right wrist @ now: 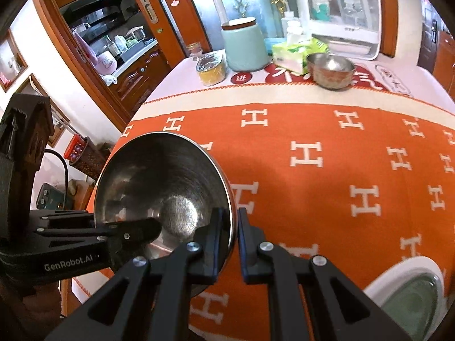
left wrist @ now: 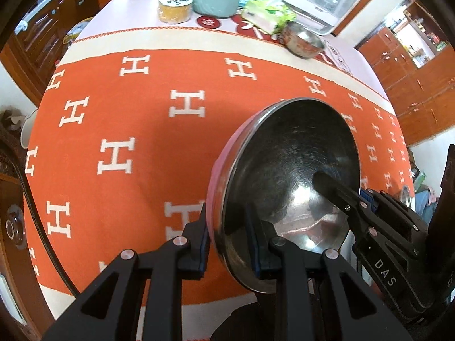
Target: Organize plates and bowls
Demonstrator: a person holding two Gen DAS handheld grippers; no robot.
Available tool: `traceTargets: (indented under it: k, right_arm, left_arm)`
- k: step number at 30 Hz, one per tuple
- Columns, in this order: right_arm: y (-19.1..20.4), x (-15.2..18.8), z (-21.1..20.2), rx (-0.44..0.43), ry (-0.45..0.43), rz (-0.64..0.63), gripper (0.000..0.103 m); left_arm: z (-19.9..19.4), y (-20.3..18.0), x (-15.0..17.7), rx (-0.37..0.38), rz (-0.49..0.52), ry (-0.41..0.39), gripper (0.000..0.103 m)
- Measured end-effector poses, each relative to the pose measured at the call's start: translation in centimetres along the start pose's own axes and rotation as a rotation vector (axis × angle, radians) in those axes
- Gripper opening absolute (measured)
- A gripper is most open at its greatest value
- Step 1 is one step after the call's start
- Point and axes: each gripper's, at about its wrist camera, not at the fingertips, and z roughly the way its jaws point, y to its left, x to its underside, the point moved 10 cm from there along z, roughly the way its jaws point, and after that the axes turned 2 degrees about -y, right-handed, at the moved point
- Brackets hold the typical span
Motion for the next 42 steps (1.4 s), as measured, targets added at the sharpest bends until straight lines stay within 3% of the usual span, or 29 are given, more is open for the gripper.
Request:
traceTargets:
  k: [16,42]
  right_arm:
    - [-5.7,3.3,-8.4,0.119,-0.095,0.043,0.011]
    - [-20.6,7.5,-17.7,0.178,-0.1,0.089,0.011]
  left_arm:
    - [-1.6,-10.0,4.0,0.118,0.152,0.017,0.021]
    - [1.4,-28.5,8.0,0.162,0.23,0.035,0.021]
